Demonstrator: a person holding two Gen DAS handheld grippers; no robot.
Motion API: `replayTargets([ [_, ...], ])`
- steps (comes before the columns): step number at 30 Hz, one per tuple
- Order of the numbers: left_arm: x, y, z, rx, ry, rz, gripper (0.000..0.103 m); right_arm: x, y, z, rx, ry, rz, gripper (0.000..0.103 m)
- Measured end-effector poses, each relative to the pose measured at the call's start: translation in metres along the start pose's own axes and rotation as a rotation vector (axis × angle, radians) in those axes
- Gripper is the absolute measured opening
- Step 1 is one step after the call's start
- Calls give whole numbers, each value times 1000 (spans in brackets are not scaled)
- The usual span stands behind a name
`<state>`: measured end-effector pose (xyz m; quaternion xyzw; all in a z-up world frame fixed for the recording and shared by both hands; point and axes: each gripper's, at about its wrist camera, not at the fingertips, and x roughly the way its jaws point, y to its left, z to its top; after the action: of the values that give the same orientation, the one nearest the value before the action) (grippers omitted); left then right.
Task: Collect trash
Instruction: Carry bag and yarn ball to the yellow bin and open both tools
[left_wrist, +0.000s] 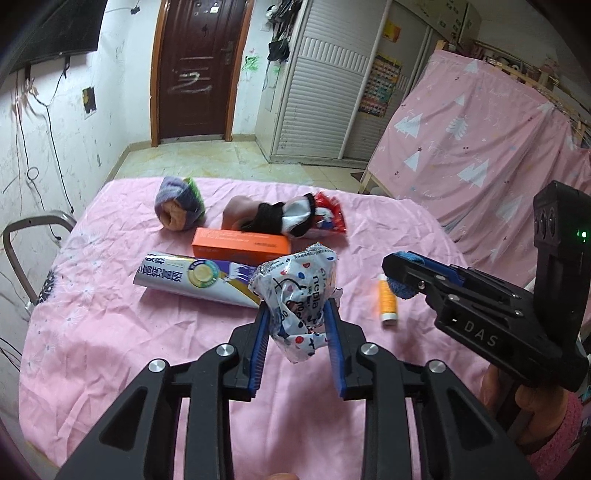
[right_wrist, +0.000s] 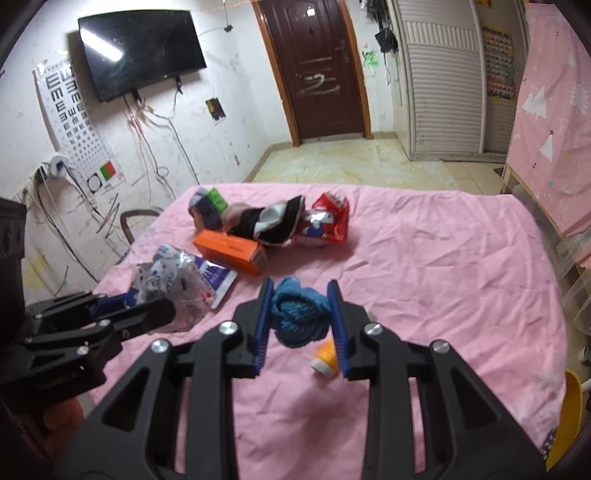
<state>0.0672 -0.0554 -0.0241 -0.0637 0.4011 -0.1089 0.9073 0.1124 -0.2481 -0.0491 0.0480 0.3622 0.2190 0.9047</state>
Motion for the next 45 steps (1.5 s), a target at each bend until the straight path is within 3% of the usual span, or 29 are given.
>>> replayTargets([
  [14, -16, -80, 2, 126, -28, -32, 20, -82, -52, -16, 100, -149, -47, 28],
  [34, 6, -232, -20, 404, 5, -169, 20, -183, -175, -69, 305, -275, -247, 28],
  [45, 26, -303, -32, 481, 71, -312, 20, -213, -220, -96, 383, -301, -322, 28],
])
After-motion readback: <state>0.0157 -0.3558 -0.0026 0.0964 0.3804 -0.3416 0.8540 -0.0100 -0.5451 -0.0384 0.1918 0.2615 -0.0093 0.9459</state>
